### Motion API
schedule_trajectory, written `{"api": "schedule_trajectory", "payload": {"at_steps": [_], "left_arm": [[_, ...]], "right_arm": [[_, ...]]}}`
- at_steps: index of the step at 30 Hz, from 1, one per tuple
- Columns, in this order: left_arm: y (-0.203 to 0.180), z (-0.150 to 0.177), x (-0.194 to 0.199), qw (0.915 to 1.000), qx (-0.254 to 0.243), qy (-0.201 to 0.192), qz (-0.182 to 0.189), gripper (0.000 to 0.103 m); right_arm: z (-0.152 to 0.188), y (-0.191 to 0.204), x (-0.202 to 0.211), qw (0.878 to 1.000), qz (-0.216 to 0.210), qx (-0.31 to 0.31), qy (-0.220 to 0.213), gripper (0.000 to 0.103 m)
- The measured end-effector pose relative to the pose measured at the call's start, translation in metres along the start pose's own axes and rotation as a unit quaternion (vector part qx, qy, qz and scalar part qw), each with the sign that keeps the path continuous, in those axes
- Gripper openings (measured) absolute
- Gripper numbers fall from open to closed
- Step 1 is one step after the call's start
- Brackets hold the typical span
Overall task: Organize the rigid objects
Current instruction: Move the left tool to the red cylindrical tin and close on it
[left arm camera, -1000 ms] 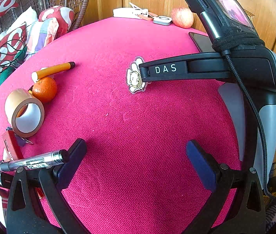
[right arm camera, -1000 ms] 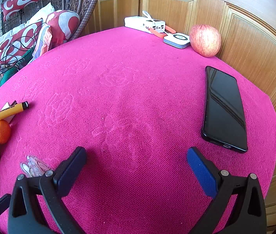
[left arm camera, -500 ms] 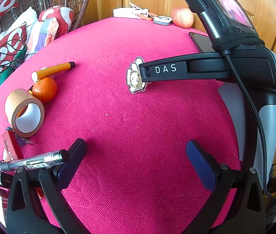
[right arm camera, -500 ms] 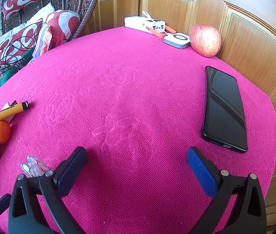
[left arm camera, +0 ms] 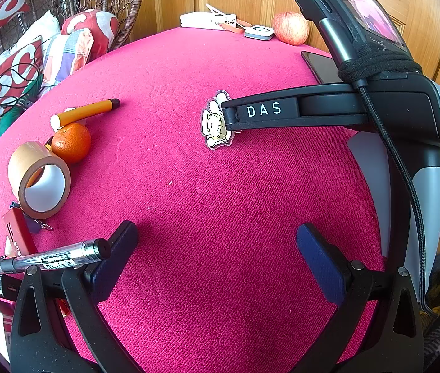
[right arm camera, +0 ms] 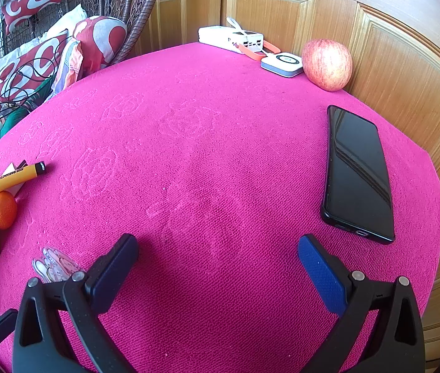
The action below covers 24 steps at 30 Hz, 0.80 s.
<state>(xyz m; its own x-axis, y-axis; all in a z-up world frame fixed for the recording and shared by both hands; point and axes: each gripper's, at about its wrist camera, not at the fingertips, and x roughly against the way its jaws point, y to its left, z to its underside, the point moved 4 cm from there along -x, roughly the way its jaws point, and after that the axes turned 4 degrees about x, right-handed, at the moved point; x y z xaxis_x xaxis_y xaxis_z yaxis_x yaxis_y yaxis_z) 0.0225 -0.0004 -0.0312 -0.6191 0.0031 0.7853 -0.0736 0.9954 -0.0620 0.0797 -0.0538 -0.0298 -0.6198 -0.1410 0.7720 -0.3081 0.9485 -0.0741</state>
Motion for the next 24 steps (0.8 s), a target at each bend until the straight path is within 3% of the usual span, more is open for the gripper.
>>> {"api": "schedule_trajectory", "payload": {"at_steps": [6, 8, 11, 14, 16, 19, 24], "left_arm": [[0.0, 0.001, 0.004, 1.0, 0.003, 0.004, 0.003, 0.103], [-0.003, 0.001, 0.017, 0.9991, 0.022, 0.0, 0.036, 0.103], [-0.003, -0.004, 0.05, 0.9961, 0.04, -0.031, 0.072, 0.103], [0.013, -0.009, 0.099, 0.9916, 0.06, -0.088, 0.073, 0.103], [0.037, -0.005, 0.131, 0.9865, 0.081, -0.131, 0.055, 0.103], [0.09, 0.016, 0.165, 0.979, 0.116, -0.166, -0.023, 0.103], [0.166, 0.07, 0.18, 0.9623, 0.215, -0.14, -0.091, 0.103]], "right_arm": [[0.0, 0.0, 0.0, 1.0, 0.0, 0.0, 0.0, 0.103], [0.0, 0.0, 0.0, 1.0, 0.0, 0.0, 0.0, 0.103], [0.0, 0.0, 0.0, 1.0, 0.0, 0.0, 0.0, 0.103], [0.0, 0.0, 0.0, 1.0, 0.0, 0.0, 0.0, 0.103], [0.0, 0.0, 0.0, 1.0, 0.0, 0.0, 0.0, 0.103], [0.0, 0.0, 0.0, 1.0, 0.0, 0.0, 0.0, 0.103], [0.0, 0.0, 0.0, 1.0, 0.0, 0.0, 0.0, 0.103]]}}
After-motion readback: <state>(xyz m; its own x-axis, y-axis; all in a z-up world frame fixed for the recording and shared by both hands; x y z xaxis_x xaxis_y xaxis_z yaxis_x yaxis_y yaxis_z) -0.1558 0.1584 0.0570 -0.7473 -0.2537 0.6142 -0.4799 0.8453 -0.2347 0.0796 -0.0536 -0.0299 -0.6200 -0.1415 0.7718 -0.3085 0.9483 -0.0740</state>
